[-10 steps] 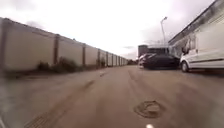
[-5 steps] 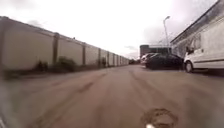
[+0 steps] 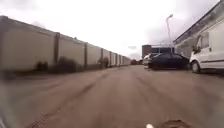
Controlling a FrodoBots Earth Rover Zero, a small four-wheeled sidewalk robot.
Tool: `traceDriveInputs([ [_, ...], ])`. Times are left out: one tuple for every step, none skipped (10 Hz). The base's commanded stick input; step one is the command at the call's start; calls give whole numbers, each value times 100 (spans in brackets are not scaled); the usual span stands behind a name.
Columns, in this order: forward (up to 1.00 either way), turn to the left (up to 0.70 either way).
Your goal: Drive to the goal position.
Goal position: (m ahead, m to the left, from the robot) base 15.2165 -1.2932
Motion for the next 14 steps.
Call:
traceDriveInputs([
  [60,0],
  [60,0],
  [60,0],
  [60,0],
  [60,0],
  [60,0],
  [60,-8],
  [60,-13],
  [60,-15],
  [60,-15],
  [60,-15],
  [60,-15],
  [60,-15],
  [60,-14],
])
